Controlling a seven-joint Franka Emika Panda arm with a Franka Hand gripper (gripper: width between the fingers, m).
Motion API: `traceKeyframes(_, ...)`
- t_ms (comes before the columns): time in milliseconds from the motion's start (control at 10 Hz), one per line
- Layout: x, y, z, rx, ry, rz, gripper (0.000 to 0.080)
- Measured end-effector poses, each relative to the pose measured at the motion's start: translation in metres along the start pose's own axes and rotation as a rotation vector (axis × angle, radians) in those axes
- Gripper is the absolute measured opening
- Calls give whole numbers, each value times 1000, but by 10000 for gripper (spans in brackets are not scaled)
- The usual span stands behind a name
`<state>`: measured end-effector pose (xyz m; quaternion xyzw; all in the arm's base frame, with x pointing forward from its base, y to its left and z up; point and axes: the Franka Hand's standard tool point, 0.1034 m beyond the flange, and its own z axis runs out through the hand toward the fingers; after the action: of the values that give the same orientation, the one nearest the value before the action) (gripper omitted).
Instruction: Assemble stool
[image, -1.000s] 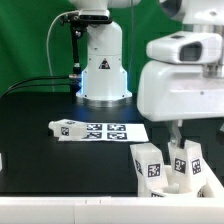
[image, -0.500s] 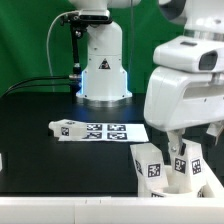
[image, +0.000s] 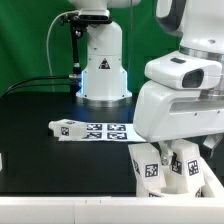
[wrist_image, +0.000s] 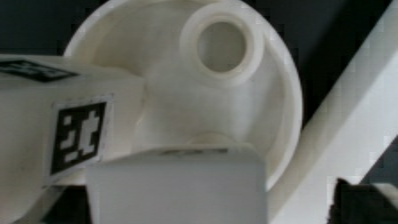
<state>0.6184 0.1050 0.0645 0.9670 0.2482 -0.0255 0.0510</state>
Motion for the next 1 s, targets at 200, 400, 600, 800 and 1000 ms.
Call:
traceKeyframes(200,0,0,0,1,0,160,332)
traceKeyframes(400,0,-1,0,2,-1,314,334)
traceKeyframes(600,3,-6,-2,18,1,701,334)
traceKeyframes(800,13,-6,-7,119,0,1169,334)
traceKeyframes(1000,15,3,-10,167,-11,1371,334)
